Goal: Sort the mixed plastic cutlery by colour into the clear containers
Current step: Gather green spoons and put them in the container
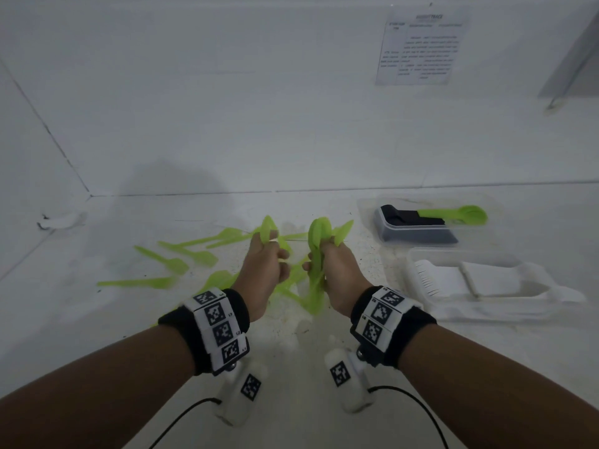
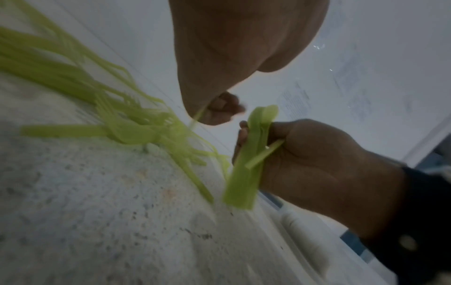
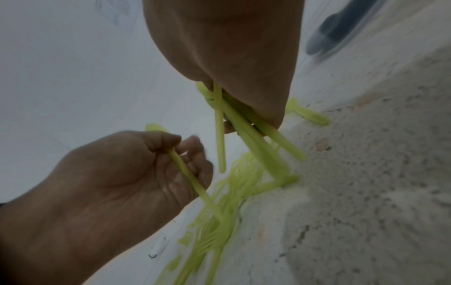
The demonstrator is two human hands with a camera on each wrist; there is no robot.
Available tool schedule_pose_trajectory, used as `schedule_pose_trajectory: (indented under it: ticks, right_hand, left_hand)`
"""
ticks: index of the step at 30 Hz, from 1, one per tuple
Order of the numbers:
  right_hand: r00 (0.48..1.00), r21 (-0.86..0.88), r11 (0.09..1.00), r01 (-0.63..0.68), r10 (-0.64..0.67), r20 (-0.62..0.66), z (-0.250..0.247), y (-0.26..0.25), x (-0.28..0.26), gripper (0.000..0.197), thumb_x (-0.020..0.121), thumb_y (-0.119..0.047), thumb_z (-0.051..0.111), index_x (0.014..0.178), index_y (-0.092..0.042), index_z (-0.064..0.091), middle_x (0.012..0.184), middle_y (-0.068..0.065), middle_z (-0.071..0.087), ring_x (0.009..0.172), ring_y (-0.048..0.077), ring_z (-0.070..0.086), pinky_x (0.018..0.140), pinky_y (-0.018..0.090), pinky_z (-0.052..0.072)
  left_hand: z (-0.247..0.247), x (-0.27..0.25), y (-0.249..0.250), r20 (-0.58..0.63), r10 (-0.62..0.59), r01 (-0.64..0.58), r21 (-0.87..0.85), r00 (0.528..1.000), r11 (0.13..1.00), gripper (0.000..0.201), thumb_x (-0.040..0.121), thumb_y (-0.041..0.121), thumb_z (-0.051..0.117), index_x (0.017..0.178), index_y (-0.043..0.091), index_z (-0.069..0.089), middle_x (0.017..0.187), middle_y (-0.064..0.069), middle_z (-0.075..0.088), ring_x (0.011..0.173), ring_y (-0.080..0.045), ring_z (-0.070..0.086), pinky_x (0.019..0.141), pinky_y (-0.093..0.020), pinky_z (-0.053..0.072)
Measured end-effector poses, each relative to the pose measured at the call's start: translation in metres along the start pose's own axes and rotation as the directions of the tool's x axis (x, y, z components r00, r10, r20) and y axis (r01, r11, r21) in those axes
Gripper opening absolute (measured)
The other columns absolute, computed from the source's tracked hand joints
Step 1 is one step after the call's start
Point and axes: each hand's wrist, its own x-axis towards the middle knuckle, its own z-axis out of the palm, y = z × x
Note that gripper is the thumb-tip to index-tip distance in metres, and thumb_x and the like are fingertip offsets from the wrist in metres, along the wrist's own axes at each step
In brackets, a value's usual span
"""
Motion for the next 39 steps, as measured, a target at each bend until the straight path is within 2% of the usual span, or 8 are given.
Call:
schedule_pose_trajectory:
  ticks: [3,8,13,17,20,23,28,39]
  right_hand:
    - [1.0,0.012,1.0,-0.01,0.01,-0.004,-0.003,0.004,0.006,0.021,0.106,-0.027,0.043,0.11,-0.013,0.058,0.089,0.006,0.055,0.065,0.017,0.058,0.068,0.034,0.047]
    - [0.997,-0.06,0.998,0.023,-0.018,0.071,0.013,0.008,0.004,0.023,0.103,-0.021,0.042,0.103,-0.011,0.063,0.086,0.01,0.064,0.069,0.019,0.059,0.06,0.029,0.051]
    - [0.997,-0.034,0.999,0.015,-0.012,0.074,0.013,0.013,0.007,0.032,0.098,-0.013,0.043,0.12,-0.009,0.066,0.112,0.012,0.074,0.103,0.027,0.073,0.09,0.048,0.061]
    - [1.0,-0.053,0.999,-0.004,0.005,0.02,0.01,0.016,0.01,0.039,0.099,-0.032,0.043,0.131,-0.013,0.056,0.103,0.012,0.063,0.077,0.022,0.063,0.074,0.04,0.053]
    - [0.995,-0.09,0.996,-0.002,-0.007,-0.101,0.004,0.011,0.012,0.063,0.103,-0.061,0.036,0.15,-0.02,0.037,0.124,0.002,0.055,0.082,0.018,0.06,0.088,0.041,0.052]
    - [0.999,-0.107,0.994,0.025,-0.027,-0.023,0.0,0.004,0.01,0.039,0.106,-0.051,0.041,0.125,-0.02,0.054,0.109,0.004,0.057,0.082,0.02,0.059,0.087,0.042,0.052]
    - [0.99,-0.061,0.998,0.006,0.002,0.143,0.012,0.007,0.0,0.027,0.105,-0.02,0.041,0.112,-0.01,0.066,0.085,0.005,0.058,0.073,0.019,0.054,0.057,0.028,0.046]
    - [0.981,-0.029,0.999,-0.024,0.029,0.192,0.014,0.001,-0.004,0.031,0.107,-0.021,0.039,0.116,-0.012,0.067,0.1,0.003,0.067,0.081,0.01,0.066,0.07,0.029,0.055]
  left_hand:
    - [-0.003,0.007,0.002,-0.074,-0.041,0.045,0.053,0.996,0.998,0.029,0.106,0.033,0.044,0.13,0.024,0.031,0.084,-0.002,0.037,0.055,-0.014,0.031,0.052,-0.028,0.032]
    - [0.019,-0.001,0.006,0.062,-0.049,0.039,0.156,0.997,0.987,0.025,0.107,0.044,0.039,0.121,0.025,0.032,0.096,-0.003,0.043,0.07,-0.016,0.041,0.064,-0.03,0.035]
    - [0.03,-0.003,0.0,0.124,0.022,-0.05,0.228,0.992,0.972,0.015,0.105,0.031,0.046,0.114,0.02,0.039,0.113,-0.006,0.06,0.098,-0.015,0.062,0.074,-0.03,0.05]
    - [0.022,0.003,-0.004,0.004,0.08,-0.078,0.279,0.997,0.957,0.012,0.102,0.014,0.039,0.089,0.015,0.038,0.083,0.0,0.04,0.07,-0.015,0.038,0.061,-0.027,0.035]
    - [0.015,0.01,-0.004,-0.073,0.146,-0.111,0.358,0.986,0.927,0.025,0.103,0.016,0.039,0.079,0.017,0.031,0.077,0.0,0.03,0.065,-0.017,0.028,0.061,-0.033,0.026]
    - [0.011,0.014,-0.005,-0.08,0.178,-0.127,0.429,0.981,0.894,0.033,0.106,0.019,0.041,0.075,0.017,0.03,0.073,0.0,0.029,0.063,-0.018,0.027,0.06,-0.034,0.025]
    - [0.018,0.013,-0.003,-0.027,0.043,-0.037,0.198,0.999,0.98,0.023,0.104,0.022,0.046,0.084,0.012,0.052,0.078,-0.006,0.049,0.067,-0.018,0.046,0.058,-0.029,0.043]
    - [0.017,-0.005,0.016,0.21,-0.052,0.024,0.135,0.976,0.991,0.018,0.107,0.026,0.042,0.107,0.017,0.057,0.105,0.005,0.058,0.093,-0.006,0.055,0.073,-0.025,0.041]
